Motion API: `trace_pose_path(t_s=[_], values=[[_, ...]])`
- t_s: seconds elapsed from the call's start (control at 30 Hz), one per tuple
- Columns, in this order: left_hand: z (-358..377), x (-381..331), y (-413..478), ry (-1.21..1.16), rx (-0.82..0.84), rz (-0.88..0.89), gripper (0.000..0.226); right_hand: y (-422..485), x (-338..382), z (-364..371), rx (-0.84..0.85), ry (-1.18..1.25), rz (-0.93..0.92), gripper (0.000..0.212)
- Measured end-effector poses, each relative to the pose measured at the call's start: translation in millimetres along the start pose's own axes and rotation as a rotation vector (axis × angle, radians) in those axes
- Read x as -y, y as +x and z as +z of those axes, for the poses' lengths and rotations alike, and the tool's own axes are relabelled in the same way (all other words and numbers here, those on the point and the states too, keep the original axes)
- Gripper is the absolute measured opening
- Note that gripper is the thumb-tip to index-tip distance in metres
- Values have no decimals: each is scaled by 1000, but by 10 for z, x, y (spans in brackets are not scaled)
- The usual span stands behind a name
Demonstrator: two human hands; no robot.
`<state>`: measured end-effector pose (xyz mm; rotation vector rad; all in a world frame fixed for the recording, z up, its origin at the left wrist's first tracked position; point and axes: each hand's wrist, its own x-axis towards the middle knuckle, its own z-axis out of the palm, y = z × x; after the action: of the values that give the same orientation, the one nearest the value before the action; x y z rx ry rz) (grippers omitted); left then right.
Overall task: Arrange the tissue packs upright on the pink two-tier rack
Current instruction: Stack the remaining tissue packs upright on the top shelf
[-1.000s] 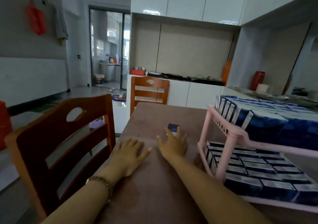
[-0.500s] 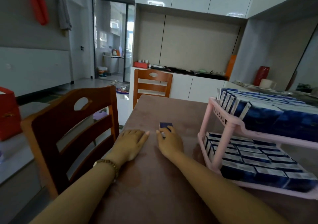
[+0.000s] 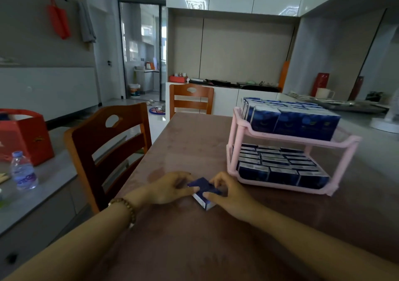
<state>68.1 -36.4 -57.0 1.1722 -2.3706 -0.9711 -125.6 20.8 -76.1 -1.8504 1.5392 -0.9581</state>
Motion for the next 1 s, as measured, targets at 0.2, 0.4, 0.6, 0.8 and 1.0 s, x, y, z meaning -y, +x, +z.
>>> trace_pose_path(t_s=[0.2,0.4,0.6,0.8,1.0], values=[[248,-257,-129,-100,-45,-32,32,-316,16,-267,118,58,123,57],[438,-604,-130,-152,25,-111,48,-680,-84,-527,90,144,155,60],[608,-968,-34,-310,109,10,54,-922,-239,-776,-12,234,111,53],[686,-1517,168,-467,-139,270,37,-950,-227,-1232,-73,698,181,26],[765,-1970,495,-549,-391,425,46,-798,-58,-1898,-332,628,60,32]])
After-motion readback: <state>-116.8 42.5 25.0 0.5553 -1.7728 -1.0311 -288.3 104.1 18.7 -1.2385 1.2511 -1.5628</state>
